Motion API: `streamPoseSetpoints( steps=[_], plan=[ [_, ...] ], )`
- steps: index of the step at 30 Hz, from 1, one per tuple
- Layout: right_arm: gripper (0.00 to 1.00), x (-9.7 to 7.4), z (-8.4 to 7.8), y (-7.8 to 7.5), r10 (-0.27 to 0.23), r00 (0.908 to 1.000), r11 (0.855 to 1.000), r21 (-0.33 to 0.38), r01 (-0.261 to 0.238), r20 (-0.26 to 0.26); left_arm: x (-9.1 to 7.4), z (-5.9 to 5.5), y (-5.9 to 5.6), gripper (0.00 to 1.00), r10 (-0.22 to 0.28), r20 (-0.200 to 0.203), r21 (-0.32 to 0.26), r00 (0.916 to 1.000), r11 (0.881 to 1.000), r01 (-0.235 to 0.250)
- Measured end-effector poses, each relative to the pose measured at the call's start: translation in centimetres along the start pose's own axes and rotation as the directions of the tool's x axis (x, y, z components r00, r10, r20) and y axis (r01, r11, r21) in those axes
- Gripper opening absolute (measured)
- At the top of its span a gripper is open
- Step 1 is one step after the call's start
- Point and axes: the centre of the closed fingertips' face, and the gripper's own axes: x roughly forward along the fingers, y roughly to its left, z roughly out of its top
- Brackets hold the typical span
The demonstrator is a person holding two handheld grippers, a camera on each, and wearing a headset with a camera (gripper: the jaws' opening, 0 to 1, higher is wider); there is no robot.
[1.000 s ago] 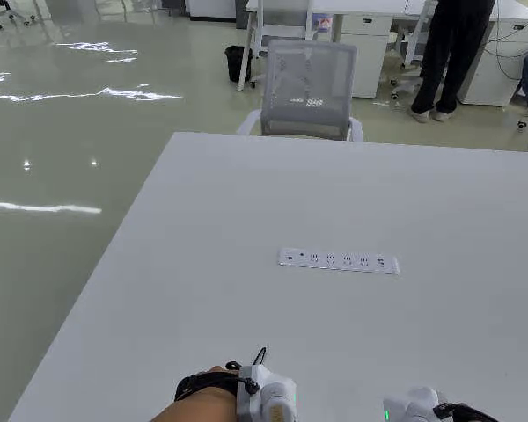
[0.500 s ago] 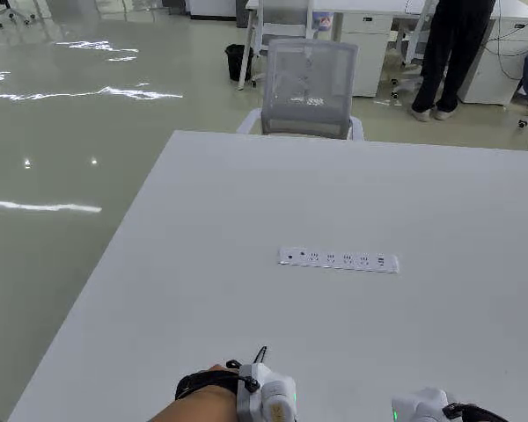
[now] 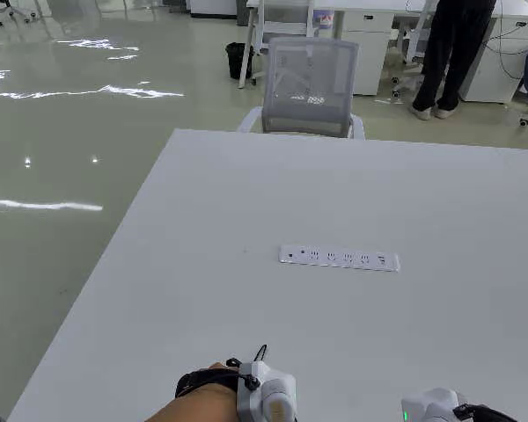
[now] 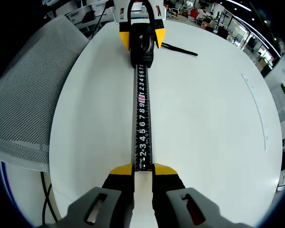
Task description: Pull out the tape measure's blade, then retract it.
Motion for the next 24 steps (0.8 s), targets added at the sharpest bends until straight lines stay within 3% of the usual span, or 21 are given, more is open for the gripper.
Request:
streamPoseSetpoints(
  steps=[24],
  plan=[
    [0.12,-0.4,-1.2,0.0,-0.002,1.0,1.0,0.012,0.002,-0.01,0.0,0.0,0.0,0.33,0.001,-0.001,0.0,1.0,1.0,-0.001]
  ],
)
